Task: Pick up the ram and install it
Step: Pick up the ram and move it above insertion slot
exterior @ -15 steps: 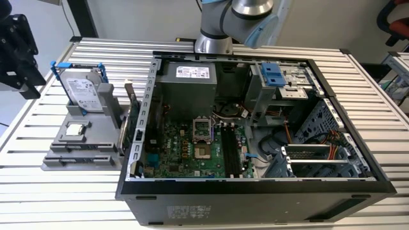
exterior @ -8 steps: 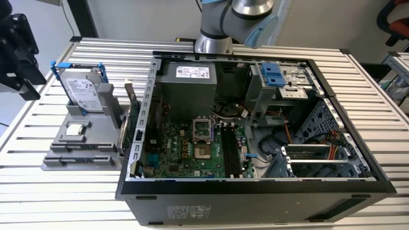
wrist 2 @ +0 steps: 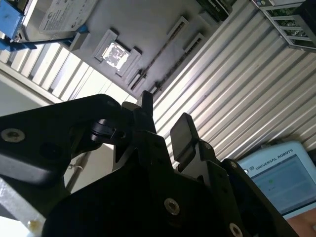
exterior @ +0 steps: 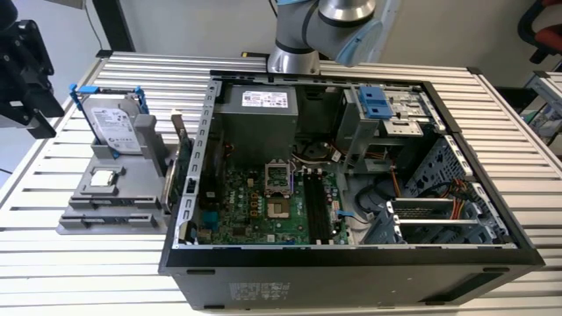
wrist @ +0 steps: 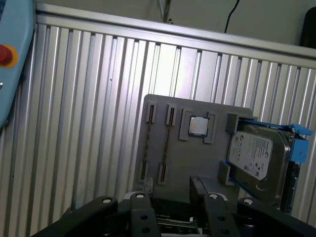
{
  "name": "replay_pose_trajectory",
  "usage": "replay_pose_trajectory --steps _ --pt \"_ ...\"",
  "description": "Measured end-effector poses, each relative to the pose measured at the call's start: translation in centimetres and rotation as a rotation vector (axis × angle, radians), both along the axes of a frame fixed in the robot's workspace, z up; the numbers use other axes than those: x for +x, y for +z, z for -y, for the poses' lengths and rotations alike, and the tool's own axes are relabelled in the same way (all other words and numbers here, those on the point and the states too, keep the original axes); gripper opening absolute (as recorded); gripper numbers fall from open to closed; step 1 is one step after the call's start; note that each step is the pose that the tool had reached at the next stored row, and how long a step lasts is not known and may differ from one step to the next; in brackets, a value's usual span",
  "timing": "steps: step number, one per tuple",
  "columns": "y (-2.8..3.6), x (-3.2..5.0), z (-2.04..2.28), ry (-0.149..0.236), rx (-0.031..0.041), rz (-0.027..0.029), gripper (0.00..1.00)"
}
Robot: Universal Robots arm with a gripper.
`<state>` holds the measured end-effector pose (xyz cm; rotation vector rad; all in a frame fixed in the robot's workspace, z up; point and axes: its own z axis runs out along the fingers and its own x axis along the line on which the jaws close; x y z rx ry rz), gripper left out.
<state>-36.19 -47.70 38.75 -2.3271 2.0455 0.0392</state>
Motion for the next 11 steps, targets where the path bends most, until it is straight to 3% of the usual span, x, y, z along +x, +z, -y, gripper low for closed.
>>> replay_pose_trajectory --steps 11 --pt "-0.97 0.17 0.0 0.001 -0.0003 0.0 1.0"
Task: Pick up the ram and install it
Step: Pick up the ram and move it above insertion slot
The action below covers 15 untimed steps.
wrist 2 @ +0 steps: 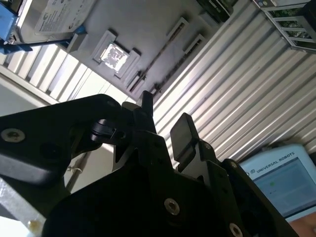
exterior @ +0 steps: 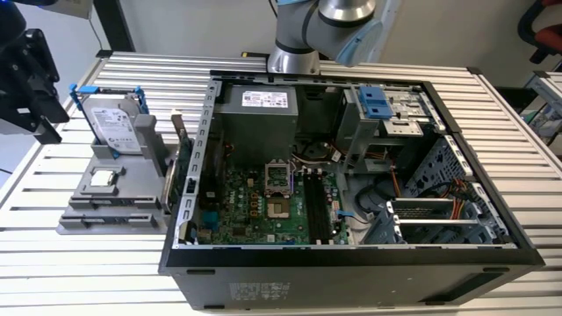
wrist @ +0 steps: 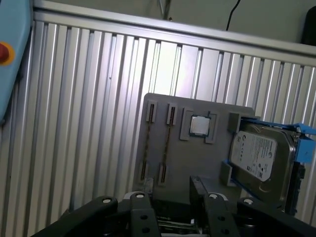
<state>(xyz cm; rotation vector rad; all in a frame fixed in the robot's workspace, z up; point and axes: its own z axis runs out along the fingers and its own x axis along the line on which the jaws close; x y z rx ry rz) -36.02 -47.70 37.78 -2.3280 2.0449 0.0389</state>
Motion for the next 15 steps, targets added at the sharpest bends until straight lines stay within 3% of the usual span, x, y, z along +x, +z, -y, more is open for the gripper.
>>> replay_pose_trajectory --steps 11,15 --pt "-1.09 0.04 0.0 0.0 0.0 0.0 1.0" --pt "-1.2 0.04 0.0 0.0 -0.0002 -0.0002 1.0"
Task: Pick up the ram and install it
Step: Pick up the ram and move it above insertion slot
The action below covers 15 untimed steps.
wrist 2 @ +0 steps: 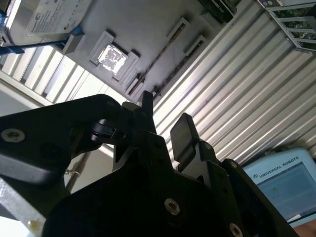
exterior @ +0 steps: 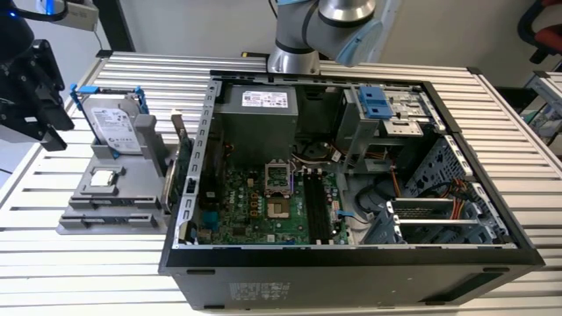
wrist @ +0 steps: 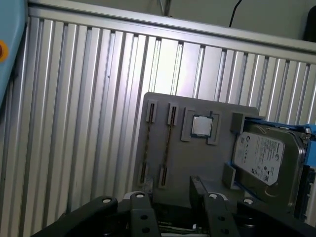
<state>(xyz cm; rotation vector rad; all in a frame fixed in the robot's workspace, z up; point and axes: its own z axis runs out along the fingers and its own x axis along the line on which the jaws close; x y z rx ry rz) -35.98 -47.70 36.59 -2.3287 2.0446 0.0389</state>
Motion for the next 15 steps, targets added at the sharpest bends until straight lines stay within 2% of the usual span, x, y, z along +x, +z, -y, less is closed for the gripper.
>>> replay_pose_trajectory --steps 5,15 --pt "-0.08 0.0 0.0 0.0 0.0003 0.0004 1.0" --pt "-0.83 0.0 0.0 0.0 0.0001 0.0002 1.0"
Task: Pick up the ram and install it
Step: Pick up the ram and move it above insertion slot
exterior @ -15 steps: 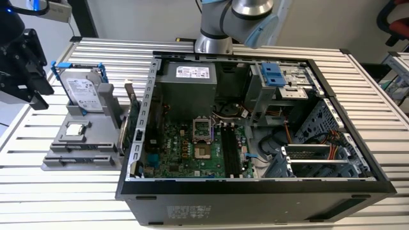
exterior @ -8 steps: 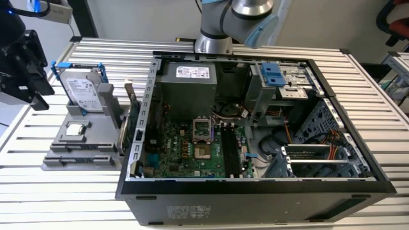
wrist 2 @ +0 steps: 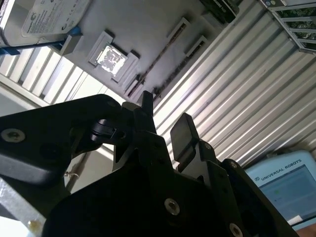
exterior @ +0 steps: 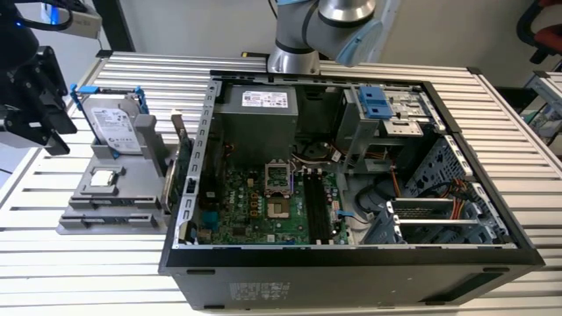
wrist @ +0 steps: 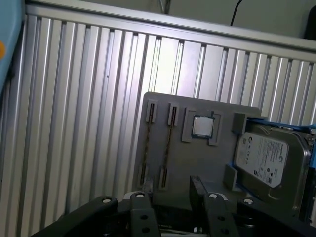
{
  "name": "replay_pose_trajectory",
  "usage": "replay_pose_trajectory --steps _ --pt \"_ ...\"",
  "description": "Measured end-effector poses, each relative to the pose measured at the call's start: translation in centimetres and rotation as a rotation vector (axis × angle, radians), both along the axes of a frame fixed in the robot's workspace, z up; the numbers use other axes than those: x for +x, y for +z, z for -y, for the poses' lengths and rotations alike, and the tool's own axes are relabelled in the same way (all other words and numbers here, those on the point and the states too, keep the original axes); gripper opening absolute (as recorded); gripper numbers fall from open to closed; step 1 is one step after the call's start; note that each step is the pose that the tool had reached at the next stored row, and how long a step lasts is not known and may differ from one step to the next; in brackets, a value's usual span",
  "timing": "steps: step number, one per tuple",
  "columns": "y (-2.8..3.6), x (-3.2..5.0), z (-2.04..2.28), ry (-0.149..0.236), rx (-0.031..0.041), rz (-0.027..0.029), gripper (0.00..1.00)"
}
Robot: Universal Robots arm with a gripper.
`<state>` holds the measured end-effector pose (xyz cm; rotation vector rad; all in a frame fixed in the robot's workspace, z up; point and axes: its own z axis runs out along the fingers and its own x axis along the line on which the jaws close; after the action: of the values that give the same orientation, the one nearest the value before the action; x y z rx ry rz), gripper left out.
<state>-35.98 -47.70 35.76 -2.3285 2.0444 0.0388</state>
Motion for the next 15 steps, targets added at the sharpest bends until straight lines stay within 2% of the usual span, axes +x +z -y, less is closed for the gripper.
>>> replay_pose_trajectory --steps 15 --pt "-1.18 0.0 0.0 0.0 0.0 0.0 1.0"
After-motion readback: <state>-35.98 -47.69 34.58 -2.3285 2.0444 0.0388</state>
